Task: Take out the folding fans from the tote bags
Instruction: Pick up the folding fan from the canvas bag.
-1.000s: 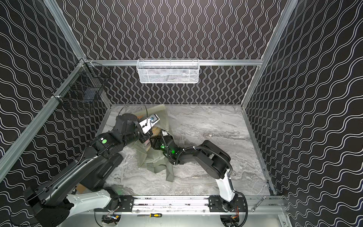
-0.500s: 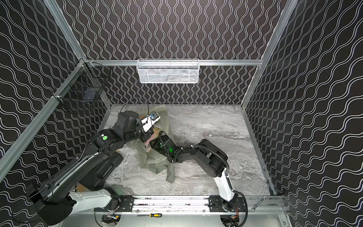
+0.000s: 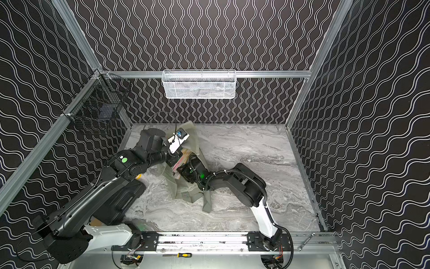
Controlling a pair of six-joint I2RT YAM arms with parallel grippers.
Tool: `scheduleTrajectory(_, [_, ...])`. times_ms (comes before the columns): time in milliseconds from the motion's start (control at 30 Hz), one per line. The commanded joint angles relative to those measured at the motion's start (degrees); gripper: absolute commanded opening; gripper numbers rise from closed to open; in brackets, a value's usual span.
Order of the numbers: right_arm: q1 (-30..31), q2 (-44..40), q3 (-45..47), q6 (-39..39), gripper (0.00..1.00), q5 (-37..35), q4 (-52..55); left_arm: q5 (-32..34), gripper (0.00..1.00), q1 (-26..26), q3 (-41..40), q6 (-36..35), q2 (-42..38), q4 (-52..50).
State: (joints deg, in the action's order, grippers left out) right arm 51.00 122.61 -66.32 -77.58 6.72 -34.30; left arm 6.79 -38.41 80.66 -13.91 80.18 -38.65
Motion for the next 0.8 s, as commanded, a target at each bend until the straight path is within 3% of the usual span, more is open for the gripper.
scheduleTrajectory(0, [-0.2, 0.8, -0.8, -2.7, 0.35, 0.9, -1.9, 0.1, 0.0, 0.1, 0.5, 1.8, -0.6, 3.4])
scheduleTrajectory(500, [-0.3, -1.4, 1.6, -0.7, 0.05, 2.2, -3.5, 1.4, 0.0, 0.1, 0.2, 1.6, -0.6, 3.5])
scheduleTrajectory(767, [-0.3, -9.4, 1.9, 10.8, 0.05, 3.0, 7.9, 2.5, 0.0, 0.0, -0.5, 0.6, -0.3, 3.6])
